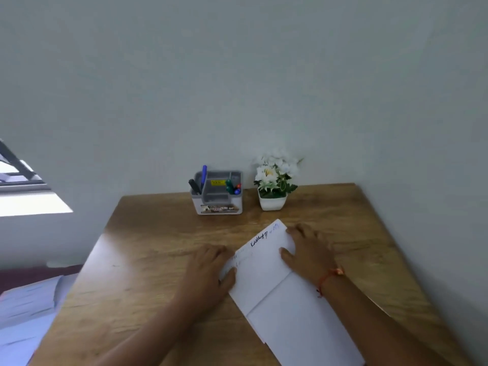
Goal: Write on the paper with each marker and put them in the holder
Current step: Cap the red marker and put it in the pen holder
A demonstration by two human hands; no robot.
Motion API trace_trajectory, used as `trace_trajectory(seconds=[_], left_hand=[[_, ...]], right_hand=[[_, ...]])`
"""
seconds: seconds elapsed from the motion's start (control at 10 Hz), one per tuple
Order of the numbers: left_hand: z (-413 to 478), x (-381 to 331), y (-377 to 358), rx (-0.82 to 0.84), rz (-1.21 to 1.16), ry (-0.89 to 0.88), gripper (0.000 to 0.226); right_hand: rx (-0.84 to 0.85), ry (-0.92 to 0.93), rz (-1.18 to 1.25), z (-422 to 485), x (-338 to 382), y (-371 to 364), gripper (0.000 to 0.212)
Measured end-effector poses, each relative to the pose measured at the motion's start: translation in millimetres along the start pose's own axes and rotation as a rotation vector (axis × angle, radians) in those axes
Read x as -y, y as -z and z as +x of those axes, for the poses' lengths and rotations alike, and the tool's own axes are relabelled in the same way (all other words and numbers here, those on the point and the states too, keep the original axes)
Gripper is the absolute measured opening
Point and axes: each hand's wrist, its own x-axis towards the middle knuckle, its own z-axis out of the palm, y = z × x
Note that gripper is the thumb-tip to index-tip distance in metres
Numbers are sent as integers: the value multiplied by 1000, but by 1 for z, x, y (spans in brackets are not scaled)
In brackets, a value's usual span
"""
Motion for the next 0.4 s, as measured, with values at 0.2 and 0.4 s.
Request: trace_trajectory(seconds=[0.2, 0.4], left_hand=[[3, -20, 19, 106, 52, 44, 46], [31, -36, 64, -91, 129, -53, 51]], right_hand=[[64, -18, 33, -10, 4, 18, 68], [-330, 153, -38, -18, 14, 57, 75]])
